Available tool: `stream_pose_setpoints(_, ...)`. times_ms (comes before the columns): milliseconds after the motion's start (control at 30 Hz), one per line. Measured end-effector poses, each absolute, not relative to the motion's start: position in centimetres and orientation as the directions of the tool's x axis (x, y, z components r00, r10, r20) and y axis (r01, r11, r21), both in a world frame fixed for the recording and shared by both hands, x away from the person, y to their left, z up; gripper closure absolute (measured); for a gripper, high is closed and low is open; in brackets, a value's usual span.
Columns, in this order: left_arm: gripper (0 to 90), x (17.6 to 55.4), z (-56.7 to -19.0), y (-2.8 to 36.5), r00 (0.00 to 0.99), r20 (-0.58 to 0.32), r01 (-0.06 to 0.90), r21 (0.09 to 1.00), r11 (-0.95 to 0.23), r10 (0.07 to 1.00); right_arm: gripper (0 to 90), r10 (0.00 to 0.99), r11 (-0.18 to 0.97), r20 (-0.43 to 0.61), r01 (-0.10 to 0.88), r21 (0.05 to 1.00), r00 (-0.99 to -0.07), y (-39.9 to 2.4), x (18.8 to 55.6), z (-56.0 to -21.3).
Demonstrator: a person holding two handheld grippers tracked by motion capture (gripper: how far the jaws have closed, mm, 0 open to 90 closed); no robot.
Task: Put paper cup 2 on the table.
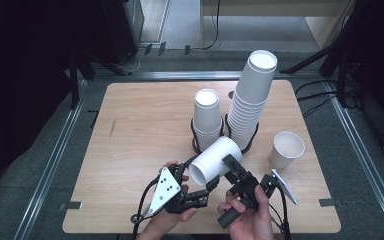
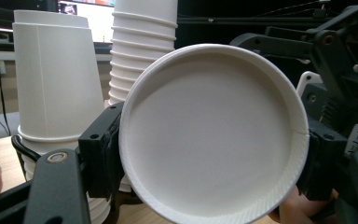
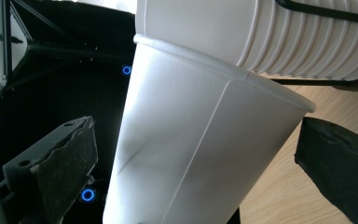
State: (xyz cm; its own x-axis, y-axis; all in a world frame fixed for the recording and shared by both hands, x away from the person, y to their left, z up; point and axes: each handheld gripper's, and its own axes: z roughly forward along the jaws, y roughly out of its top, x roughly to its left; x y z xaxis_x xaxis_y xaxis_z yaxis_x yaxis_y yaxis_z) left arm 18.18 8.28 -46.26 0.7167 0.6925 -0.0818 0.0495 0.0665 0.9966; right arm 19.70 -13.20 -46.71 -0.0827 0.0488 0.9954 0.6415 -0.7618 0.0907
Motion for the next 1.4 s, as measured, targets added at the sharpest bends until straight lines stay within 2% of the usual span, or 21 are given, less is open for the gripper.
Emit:
stream_pose_setpoints(300, 24.9, 18.0, -46.3, 8.1, 0.722, -0.071, 0.039, 0.997, 0.062, 0.688, 0.0, -0.012, -0.758, 1.0, 0.652, 0.007, -0.025, -12.8, 20.9, -46.9)
stream_pose_setpoints(633, 24.8, 17.9, -46.4, 8.0, 0.729, -0.066, 0.036, 0.998, 0.058, 0.682, 0.2, -0.04, -0.757, 0.999, 0.653, -0.024, -0.009, -12.3, 21.6, -47.0)
stream_pose_setpoints(933, 24.5, 18.0, -46.4, 8.1, 0.731, -0.07, 0.035, 0.997, 0.065, 0.679, 9.2, -0.067, -0.77, 0.998, 0.636, -0.061, 0.015, -12.1, 21.5, -46.9)
stream_pose_setpoints(1233, 21.4, 18.1, -46.1, 8.1, 0.745, -0.092, 0.066, 0.996, 0.065, 0.661, 12.7, -0.028, -0.789, 0.999, 0.614, -0.012, -0.016, -12.1, 21.0, -46.5)
stream_pose_setpoints(1400, 16.8, 18.4, -45.5, 8.7, 0.771, -0.149, 0.108, 0.989, 0.104, 0.619, 13.5, 0.01, -0.81, 0.999, 0.585, 0.038, -0.051, -12.3, 20.8, -46.3)
